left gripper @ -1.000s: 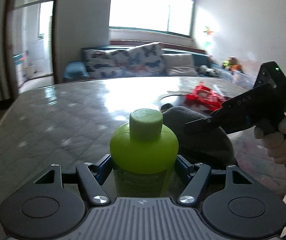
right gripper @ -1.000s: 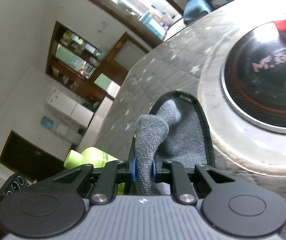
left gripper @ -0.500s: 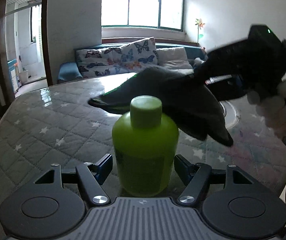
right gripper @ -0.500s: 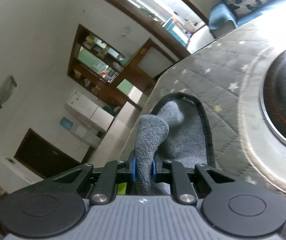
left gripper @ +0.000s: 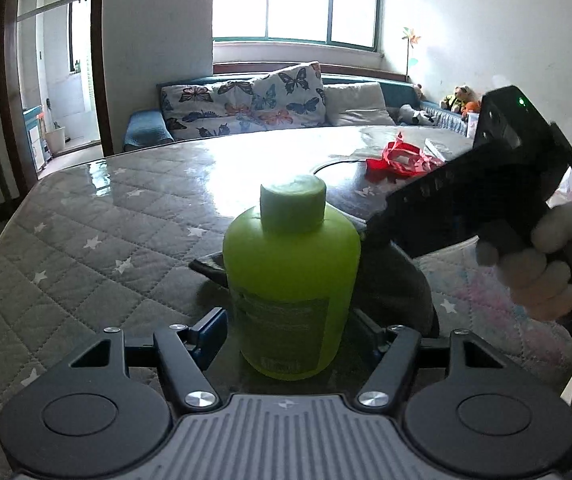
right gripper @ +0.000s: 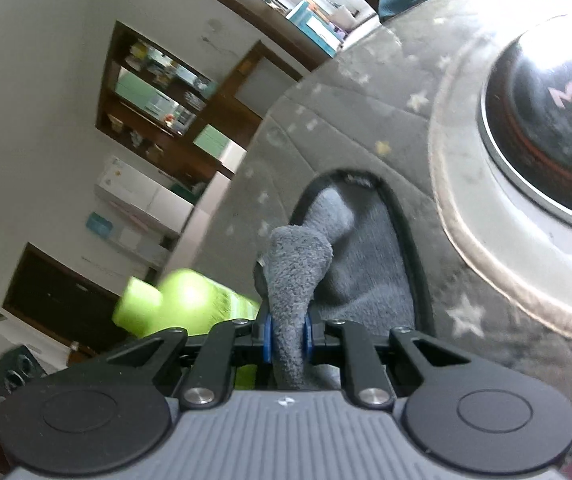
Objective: Clean container
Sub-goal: 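Wipe the towel over the bottle's cap again with the right gripper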
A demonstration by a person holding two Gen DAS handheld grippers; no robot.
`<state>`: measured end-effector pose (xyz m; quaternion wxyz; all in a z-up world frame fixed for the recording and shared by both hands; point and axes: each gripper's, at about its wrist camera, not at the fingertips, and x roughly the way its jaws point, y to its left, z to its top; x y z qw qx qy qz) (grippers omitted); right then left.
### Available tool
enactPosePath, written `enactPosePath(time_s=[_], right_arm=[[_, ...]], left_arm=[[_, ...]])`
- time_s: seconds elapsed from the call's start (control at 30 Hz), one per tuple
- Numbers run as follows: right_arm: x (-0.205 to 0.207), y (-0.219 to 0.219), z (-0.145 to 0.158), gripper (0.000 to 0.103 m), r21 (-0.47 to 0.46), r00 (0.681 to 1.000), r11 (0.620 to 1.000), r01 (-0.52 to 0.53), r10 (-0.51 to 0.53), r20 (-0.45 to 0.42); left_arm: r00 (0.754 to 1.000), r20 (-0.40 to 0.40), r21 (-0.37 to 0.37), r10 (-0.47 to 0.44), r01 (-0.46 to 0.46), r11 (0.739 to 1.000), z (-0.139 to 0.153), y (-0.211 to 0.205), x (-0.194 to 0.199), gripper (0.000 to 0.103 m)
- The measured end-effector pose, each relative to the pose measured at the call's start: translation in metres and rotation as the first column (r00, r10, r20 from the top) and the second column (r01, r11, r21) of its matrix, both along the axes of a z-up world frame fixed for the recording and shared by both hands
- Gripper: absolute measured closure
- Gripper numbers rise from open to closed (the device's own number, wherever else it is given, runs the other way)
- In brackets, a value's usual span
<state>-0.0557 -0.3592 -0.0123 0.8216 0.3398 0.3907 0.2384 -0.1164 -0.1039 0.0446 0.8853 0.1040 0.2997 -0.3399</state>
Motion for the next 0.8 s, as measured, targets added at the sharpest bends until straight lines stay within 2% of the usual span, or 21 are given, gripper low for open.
enactPosePath(time_s=[0.27, 0.37, 0.5, 0.67, 0.8], right_arm=[[-0.009, -0.001, -0.001, 0.089, -0.042, 1.0, 0.999, -0.015, 0.015, -0.006], [-0.01, -0.007, 0.002, 0.089, -0.022, 1.0, 1.0, 0.005, -0.005, 0.001], [-0.014, -0.013, 0.02, 0.089, 0.017, 0.998, 0.999, 0.039, -0.04, 0.045], [-0.014, -0.003, 0.046, 0.089, 0.001, 0.994, 0.999, 0.052, -0.052, 0.099], [-0.005, 0.003, 0.05, 0.089, -0.01, 0.993, 0.998, 0.056, -0.055, 0.101]], left_arm=[[1.0, -0.003, 0.021, 0.018, -0.018, 1.0, 0.0, -0.009, 0.002, 0.035], [1.0, 0.0, 0.033, 0.02, -0.02, 0.999, -0.001, -0.011, 0.001, 0.035], [1.0, 0.0, 0.032, 0.017, -0.017, 0.999, -0.001, -0.009, 0.0, 0.035], [1.0, -0.004, 0.018, 0.007, -0.007, 1.0, 0.0, -0.009, 0.004, 0.035], [1.0, -0.006, 0.016, -0.005, 0.005, 1.0, -0.001, -0.009, 0.005, 0.035]])
